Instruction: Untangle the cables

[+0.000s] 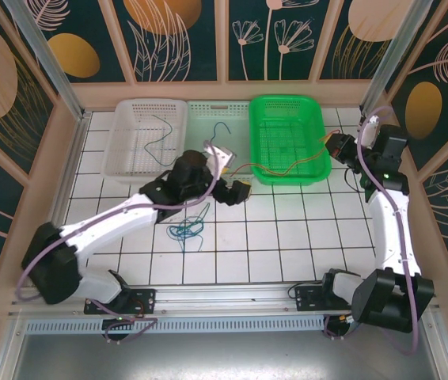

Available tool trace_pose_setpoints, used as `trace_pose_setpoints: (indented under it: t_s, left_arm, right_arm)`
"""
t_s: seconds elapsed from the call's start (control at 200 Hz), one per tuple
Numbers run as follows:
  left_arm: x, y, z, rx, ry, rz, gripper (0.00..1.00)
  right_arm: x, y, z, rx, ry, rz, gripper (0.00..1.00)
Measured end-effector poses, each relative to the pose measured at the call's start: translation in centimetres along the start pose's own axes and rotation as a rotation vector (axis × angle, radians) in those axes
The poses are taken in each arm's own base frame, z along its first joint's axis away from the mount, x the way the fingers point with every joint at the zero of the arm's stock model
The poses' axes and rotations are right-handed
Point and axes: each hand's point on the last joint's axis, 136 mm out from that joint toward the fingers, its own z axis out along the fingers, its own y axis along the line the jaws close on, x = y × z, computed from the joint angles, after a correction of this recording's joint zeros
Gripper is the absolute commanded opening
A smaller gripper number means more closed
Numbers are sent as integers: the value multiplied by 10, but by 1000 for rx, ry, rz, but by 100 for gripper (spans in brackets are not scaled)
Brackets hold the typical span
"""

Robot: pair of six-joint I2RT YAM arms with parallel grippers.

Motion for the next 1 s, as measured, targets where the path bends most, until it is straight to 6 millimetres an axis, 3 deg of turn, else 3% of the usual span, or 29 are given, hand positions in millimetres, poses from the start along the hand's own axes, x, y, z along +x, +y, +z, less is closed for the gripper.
trace_pose_setpoints:
  t_s: [0.15,0.265,0.345,0.465,0.55,0.631,0.696,0.816,1.001]
  left_arm:
    - [-23,22,-38,-161,-132,47,99]
    - [-32,33,-47,-240,-165,87,99]
    - [-39,32,-47,-246,-170,123,97]
    - [-82,8,-36,-144,-218,192,86]
    - [-119,-18,-25,-25,-267,236,78]
    - [-138,-38,-17,70,-291,271,77]
    - [-140,-47,-10,128,-290,281,77]
    - [-127,-59,2,222,-251,283,74]
    - [-108,-72,23,351,-179,242,59]
  right_arm:
    - [-10,-2,-9,52,-48,-33,0]
    - [-24,9,-14,49,-88,-66,0]
    - [-29,27,-13,14,-81,-117,0]
    - [-20,77,8,-91,13,-218,0]
    - [4,106,29,-168,118,-276,0]
    - [32,115,42,-201,212,-298,0]
    - [48,115,48,-207,269,-306,0]
    - [62,118,48,-219,316,-330,0]
    - [76,128,48,-244,353,-366,0]
